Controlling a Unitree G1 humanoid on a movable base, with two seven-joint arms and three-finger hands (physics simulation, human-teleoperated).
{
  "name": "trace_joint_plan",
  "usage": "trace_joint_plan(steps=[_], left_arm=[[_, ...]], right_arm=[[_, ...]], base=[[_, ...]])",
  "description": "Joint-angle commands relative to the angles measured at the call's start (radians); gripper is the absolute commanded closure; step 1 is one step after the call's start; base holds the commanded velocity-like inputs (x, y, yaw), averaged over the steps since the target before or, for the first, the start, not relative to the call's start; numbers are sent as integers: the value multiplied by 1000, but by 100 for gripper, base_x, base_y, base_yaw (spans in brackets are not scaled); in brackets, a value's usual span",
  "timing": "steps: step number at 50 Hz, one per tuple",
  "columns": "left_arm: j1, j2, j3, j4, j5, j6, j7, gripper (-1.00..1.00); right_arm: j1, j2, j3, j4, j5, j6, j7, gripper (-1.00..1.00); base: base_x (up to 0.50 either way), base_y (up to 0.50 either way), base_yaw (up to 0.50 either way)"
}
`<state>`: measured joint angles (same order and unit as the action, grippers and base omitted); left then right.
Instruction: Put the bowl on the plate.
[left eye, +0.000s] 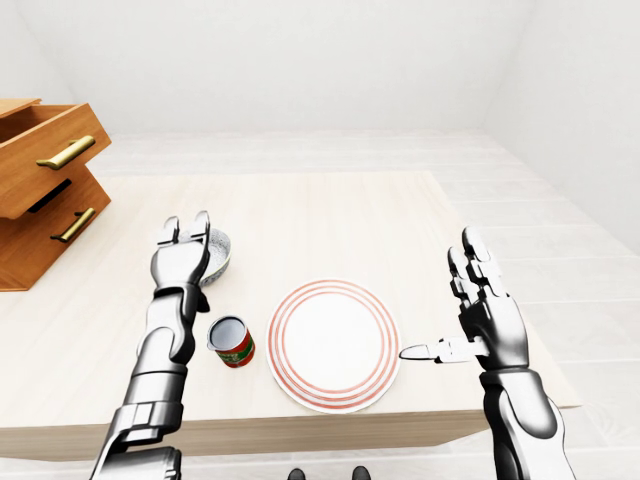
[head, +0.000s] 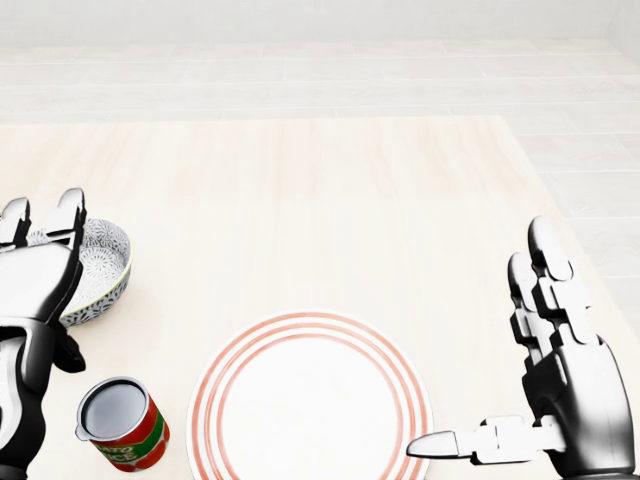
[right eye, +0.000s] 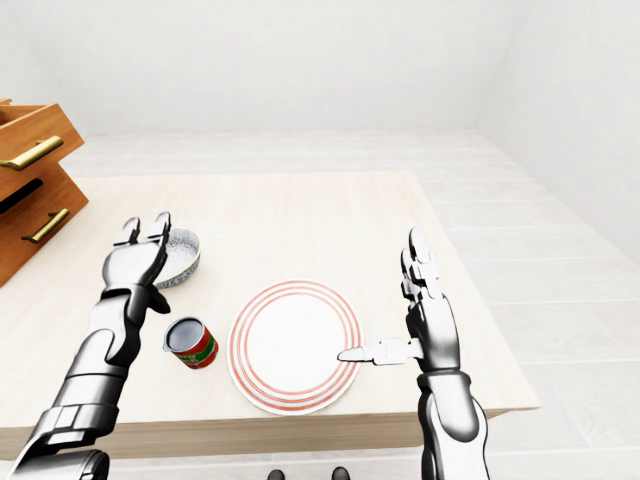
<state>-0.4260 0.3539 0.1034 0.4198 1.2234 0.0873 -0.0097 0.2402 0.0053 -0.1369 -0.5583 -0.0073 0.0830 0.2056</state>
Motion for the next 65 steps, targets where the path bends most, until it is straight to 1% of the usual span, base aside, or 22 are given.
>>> trace_joint_plan(steps=[1, 2, 3, 5, 8, 11, 14, 23, 34, 40, 47, 50, 59, 65], left_arm=[[-5, -3, -15, 59, -12, 0, 46, -100], [-5, -3, -15, 60, -12, 0, 46, -100], [-16, -8, -20, 99, -13, 0, 68, -100], [-19, -7, -21, 105, -14, 0, 71, -100], [-37, -13, -33, 165, -16, 0, 109, -100], [-43, -13, -38, 180, -20, 0, 117, -100], [-55, -13, -45, 208, -21, 0, 135, -100], [-70, -15, -59, 258, -31, 0, 165, -100], [-97, -10, -64, 315, -47, 0, 188, -100], [-117, -8, -71, 381, -58, 0, 224, -100], [-167, -13, -81, 505, -77, 0, 282, -100], [-183, -14, -89, 548, -85, -9, 304, -100], [-217, -9, -104, 618, -107, -20, 332, -100], [-254, -8, -115, 709, -121, -30, 374, -100]], right_arm=[[1, 0, -1, 4, 0, -4, 1, -100], [1, 0, -1, 4, 0, -4, 1, -100], [-4, 0, -2, 11, 0, -5, -1, -100], [-4, 0, -2, 12, 0, -5, -1, -100], [-3, 0, 3, 11, -5, -5, -3, -100], [-2, 0, 4, 9, -7, -4, -3, -100], [-4, -2, -1, 2, -2, 4, -4, -100], [10, 0, -1, -14, -5, 4, -1, -100], [13, 5, 3, 1, -7, -10, 0, -100], [15, 3, 1, 3, -5, -14, 2, -100], [10, 4, 4, 22, -8, -22, 0, -100], [10, 3, 4, 20, -6, -20, 0, -100], [2, 1, 1, 34, -5, -23, -3, -100], [1, 1, 11, 66, -13, -46, -7, -100]], base=[[0, 0, 0], [0, 0, 0], [0, 0, 0], [0, 0, 0], [0, 0, 0], [0, 0, 0], [0, 0, 0], [0, 0, 0], [0, 0, 0], [0, 0, 0], [0, 0, 0], [0, 0, 0], [0, 0, 0], [0, 0, 0]])
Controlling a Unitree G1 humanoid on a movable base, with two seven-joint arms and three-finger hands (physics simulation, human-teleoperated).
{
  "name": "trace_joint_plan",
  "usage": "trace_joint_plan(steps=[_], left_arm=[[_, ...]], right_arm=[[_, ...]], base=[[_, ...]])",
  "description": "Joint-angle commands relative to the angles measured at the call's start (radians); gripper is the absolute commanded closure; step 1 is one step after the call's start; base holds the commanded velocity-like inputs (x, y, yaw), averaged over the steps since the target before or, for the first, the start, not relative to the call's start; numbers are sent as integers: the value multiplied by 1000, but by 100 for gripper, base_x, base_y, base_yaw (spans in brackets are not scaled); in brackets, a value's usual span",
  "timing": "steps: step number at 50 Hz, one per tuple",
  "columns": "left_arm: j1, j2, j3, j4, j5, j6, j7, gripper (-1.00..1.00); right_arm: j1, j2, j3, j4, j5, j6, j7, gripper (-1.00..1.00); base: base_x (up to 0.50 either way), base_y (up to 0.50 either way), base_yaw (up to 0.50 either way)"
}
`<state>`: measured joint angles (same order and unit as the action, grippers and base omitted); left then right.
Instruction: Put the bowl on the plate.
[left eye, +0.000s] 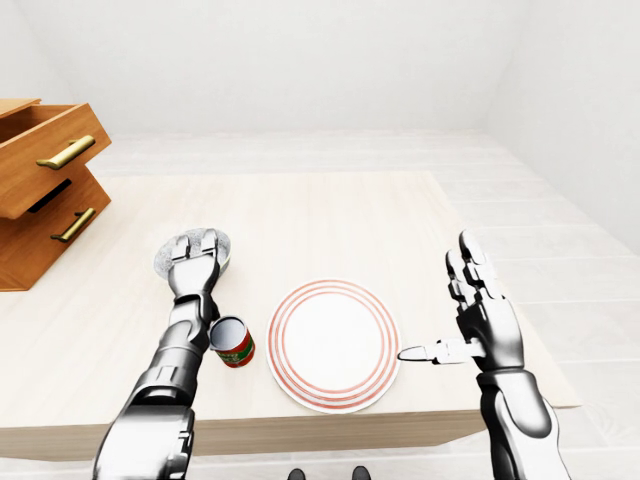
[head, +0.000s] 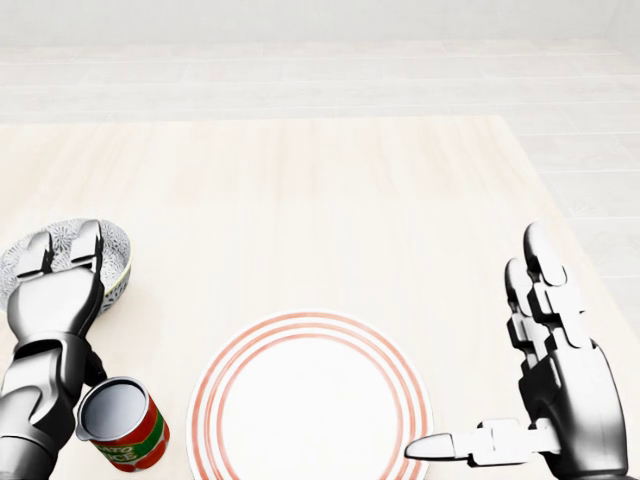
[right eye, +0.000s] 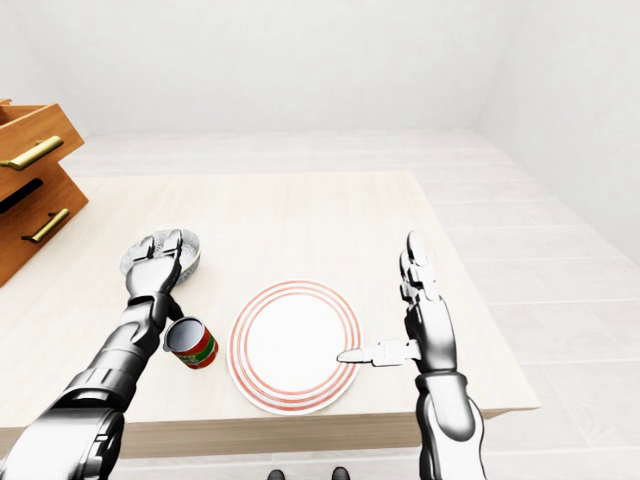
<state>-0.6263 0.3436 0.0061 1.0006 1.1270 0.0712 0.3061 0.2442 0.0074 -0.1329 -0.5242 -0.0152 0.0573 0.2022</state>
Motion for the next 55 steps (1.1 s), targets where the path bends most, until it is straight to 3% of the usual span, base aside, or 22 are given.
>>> trace_joint_plan(steps=[1, 9, 16, 47, 55], left_arm=[[-59, 4, -19, 138, -28, -15, 63, -100], [-59, -1, -33, 158, -40, -18, 77, -100], [-71, -3, -43, 196, -46, -20, 97, -100], [-80, 10, -49, 263, -84, -36, 108, -100], [-74, 8, -54, 275, -83, -29, 108, -100]], right_arm=[[-4, -2, 7, 34, -5, -21, -4, -100], [-2, -4, 5, 31, -2, -19, -4, -100], [-3, -3, 19, 56, -15, -38, -9, -100], [-6, -9, 18, 32, -17, -14, -14, -100], [-11, -8, 17, 76, -18, -43, -15, -100]], base=[[0, 0, 0], [0, 0, 0], [0, 0, 0], [0, 0, 0], [0, 0, 0]])
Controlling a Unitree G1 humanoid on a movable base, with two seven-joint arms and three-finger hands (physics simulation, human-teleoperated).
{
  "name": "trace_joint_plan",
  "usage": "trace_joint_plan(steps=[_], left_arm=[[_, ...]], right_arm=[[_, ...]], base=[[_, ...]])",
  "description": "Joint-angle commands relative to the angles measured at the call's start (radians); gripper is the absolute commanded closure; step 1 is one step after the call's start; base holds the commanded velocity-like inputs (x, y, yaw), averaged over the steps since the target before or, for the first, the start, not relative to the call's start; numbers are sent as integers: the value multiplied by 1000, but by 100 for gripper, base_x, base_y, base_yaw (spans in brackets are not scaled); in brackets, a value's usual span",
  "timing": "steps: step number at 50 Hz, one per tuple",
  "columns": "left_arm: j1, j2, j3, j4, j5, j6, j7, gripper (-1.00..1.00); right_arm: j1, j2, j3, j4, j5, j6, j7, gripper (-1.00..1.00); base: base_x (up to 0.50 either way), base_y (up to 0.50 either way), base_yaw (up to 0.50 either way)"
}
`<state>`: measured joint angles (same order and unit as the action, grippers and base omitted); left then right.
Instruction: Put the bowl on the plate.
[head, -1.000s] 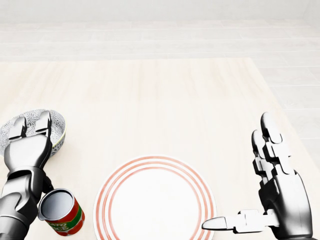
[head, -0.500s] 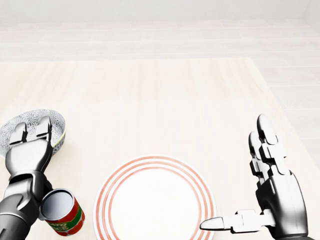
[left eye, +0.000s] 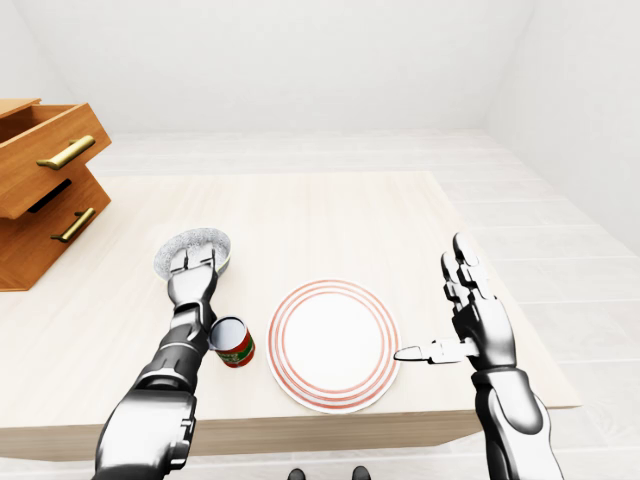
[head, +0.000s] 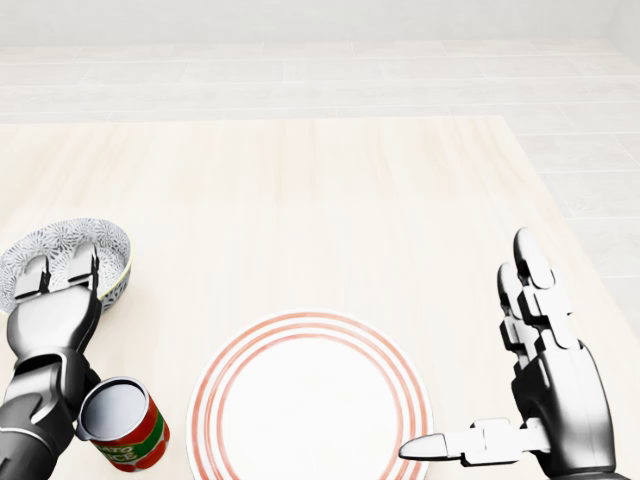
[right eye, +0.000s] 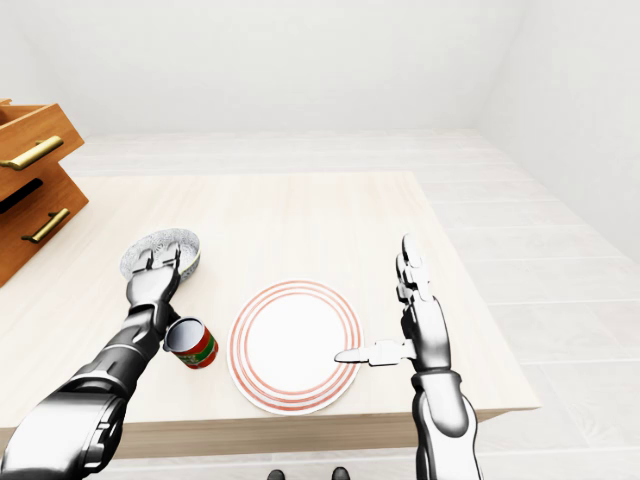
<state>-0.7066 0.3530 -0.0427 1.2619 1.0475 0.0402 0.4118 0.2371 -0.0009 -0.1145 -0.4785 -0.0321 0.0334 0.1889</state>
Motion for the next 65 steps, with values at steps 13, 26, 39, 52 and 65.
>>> trace_joint_plan(steps=[13, 26, 39, 52, 65], left_arm=[[3, 2, -6, 21, -5, 8, -10, -100], [4, 3, -8, 29, -1, 10, -7, -100], [9, 5, -9, 23, 1, 2, -6, 100], [9, 9, -8, 13, 3, -3, -12, 100], [8, 30, 2, -29, -4, -23, -36, 100]], right_arm=[[-8, -1, -4, 44, 5, -22, -3, -100], [-17, -4, -3, 51, 4, -20, -6, -100], [-12, -4, -4, 44, 7, -20, -5, -100], [-8, -2, -3, 37, -15, -29, -20, -100], [-2, -2, -1, 8, -27, -13, -23, -100]], base=[[0, 0, 0], [0, 0, 0], [0, 0, 0], [0, 0, 0], [0, 0, 0]])
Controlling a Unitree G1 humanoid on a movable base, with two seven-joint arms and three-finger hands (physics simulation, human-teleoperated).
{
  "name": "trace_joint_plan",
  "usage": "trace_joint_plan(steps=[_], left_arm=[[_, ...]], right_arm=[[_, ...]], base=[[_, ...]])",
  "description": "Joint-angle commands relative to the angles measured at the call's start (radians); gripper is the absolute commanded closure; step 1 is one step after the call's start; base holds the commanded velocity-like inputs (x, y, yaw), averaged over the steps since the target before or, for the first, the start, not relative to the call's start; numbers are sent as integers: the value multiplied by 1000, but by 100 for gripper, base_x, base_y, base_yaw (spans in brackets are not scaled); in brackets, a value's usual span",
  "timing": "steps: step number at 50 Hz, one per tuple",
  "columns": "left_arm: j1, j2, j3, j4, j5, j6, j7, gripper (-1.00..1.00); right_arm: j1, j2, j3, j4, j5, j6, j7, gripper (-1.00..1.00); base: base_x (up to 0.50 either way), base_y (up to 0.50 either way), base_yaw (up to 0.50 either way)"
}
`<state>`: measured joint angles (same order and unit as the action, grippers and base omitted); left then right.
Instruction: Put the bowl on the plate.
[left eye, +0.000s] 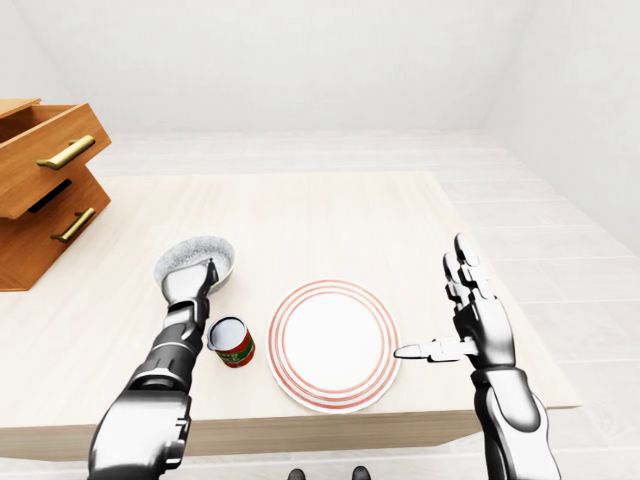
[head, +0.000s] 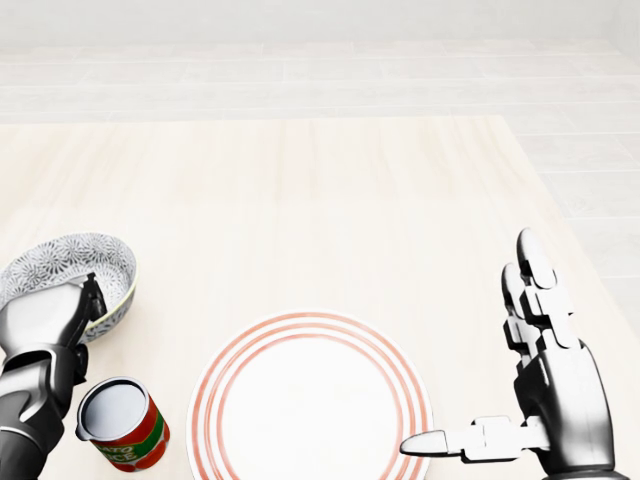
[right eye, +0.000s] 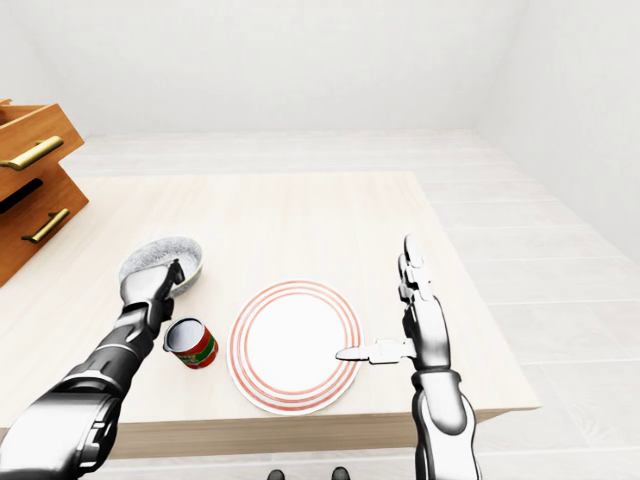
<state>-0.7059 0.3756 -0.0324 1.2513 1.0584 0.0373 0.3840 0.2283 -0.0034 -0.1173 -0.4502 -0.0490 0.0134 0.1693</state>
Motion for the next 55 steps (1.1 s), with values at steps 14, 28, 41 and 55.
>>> trace_joint_plan(steps=[14, 28, 41, 55], left_arm=[[64, 41, 41, -359, -33, 17, -192, 100], [306, -37, 99, -1036, 10, 50, -532, 100], [402, -153, 87, -1380, 112, 50, -695, 100], [443, -248, 29, -1580, 189, 50, -815, 100]], right_arm=[[20, 3, -21, -33, 7, 5, 9, -100], [40, 12, -38, -63, 27, 7, 29, -100], [56, 19, -59, -96, 41, 13, 48, -100], [59, 26, -84, -108, 55, 15, 66, -100]], base=[[0, 0, 0], [0, 0, 0], [0, 0, 0], [0, 0, 0]])
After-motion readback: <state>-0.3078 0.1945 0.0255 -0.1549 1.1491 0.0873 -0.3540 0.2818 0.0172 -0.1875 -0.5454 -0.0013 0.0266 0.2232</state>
